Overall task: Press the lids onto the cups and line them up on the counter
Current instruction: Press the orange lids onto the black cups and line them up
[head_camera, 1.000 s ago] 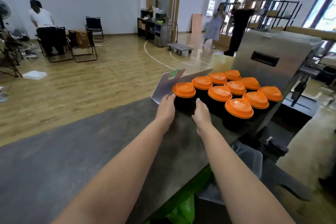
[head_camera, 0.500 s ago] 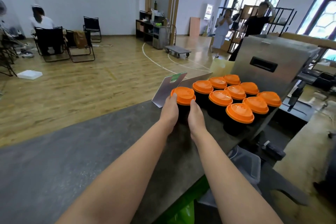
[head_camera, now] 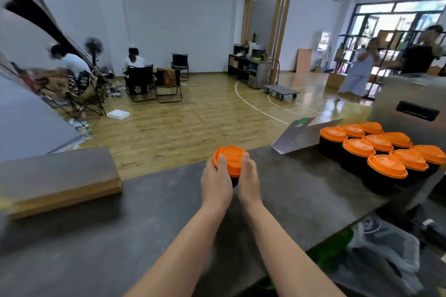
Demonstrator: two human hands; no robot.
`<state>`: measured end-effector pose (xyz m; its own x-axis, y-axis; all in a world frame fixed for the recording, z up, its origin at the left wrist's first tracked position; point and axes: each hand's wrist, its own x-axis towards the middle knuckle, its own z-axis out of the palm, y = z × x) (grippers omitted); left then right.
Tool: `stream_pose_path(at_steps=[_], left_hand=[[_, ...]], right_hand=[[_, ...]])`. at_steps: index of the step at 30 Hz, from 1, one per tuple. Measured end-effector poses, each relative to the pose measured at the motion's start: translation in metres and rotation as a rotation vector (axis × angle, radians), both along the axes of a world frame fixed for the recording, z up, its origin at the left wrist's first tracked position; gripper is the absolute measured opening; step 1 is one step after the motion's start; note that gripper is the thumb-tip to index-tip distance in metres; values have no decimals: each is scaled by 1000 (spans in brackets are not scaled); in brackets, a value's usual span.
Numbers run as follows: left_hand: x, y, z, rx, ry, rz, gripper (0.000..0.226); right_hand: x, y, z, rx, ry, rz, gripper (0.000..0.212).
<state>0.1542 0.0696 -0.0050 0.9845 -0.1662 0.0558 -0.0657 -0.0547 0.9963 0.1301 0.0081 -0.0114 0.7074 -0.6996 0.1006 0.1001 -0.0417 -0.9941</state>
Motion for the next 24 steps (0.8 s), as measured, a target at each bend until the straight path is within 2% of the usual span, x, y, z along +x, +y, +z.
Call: stream_pose_path(at_steps=[4, 7, 11, 17, 22, 24], left_hand=[[4, 96, -13, -24, -3, 138, 45], [2, 155, -22, -37, 18, 242, 53], [-4, 213, -26, -83, 52, 353, 41], [-15, 256, -29, -53, -56, 461, 55], [-15, 263, -39, -24, -103, 454, 31], [-15, 263, -42, -10, -108, 451, 31]], right_hand=[[10, 92, -9, -36, 28, 178, 44], [17, 148, -15, -74, 48, 269, 45], [21, 202, -20, -101, 63, 376, 27], [17, 244, -32, -185, 75, 450, 19], [13, 250, -36, -213, 76, 465, 19], [11, 250, -36, -235, 63, 467, 33]])
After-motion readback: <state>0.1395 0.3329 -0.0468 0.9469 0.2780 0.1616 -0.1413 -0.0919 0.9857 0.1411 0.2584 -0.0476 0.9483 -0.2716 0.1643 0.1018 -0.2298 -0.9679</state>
